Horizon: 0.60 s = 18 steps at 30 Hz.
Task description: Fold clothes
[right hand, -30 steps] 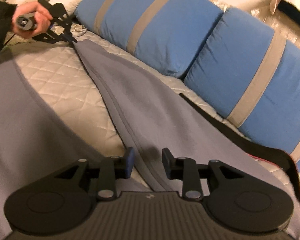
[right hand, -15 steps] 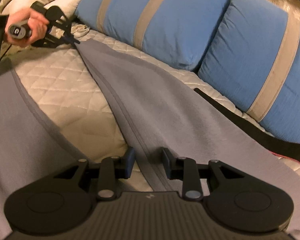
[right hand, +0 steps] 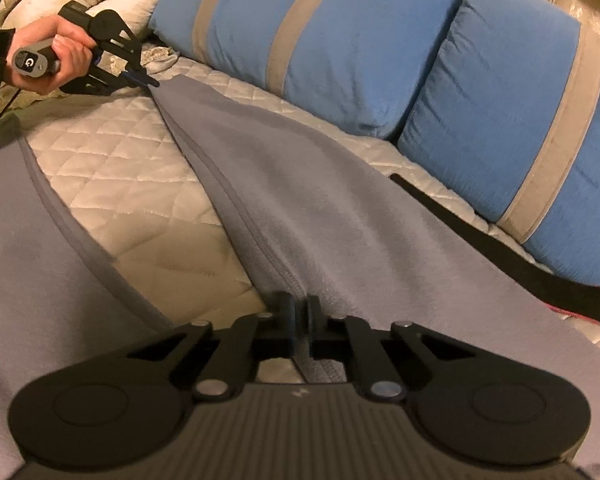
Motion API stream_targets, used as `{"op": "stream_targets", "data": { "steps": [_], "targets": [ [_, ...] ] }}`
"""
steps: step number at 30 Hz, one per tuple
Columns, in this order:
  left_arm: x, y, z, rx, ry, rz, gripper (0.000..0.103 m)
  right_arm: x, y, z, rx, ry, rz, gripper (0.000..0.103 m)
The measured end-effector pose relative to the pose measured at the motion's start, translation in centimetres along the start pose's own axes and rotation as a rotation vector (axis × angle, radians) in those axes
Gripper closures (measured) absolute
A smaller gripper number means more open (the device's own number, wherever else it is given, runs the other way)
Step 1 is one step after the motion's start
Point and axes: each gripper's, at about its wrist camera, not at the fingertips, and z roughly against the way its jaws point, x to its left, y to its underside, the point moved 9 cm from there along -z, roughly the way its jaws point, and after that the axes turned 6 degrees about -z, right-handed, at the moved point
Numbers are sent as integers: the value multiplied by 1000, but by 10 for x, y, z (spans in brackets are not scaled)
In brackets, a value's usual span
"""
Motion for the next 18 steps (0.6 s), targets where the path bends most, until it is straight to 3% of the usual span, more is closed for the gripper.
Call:
{"op": "stream_targets", "data": {
  "steps": [5, 9, 13, 18],
  "targets": [
    [1, 1, 1, 2, 3, 2, 100, 16, -5, 19, -73, 81, 137, 99],
    [2, 2, 1, 5, -10, -5, 100, 37, 4, 32, -153, 212, 353, 100],
    [4, 0, 5, 3, -14, -11, 100, 56, 20, 36, -170, 268, 519, 101],
    [8, -1, 8, 6, -24, -16, 100, 70, 38, 38, -133, 269, 653, 101]
  ]
}}
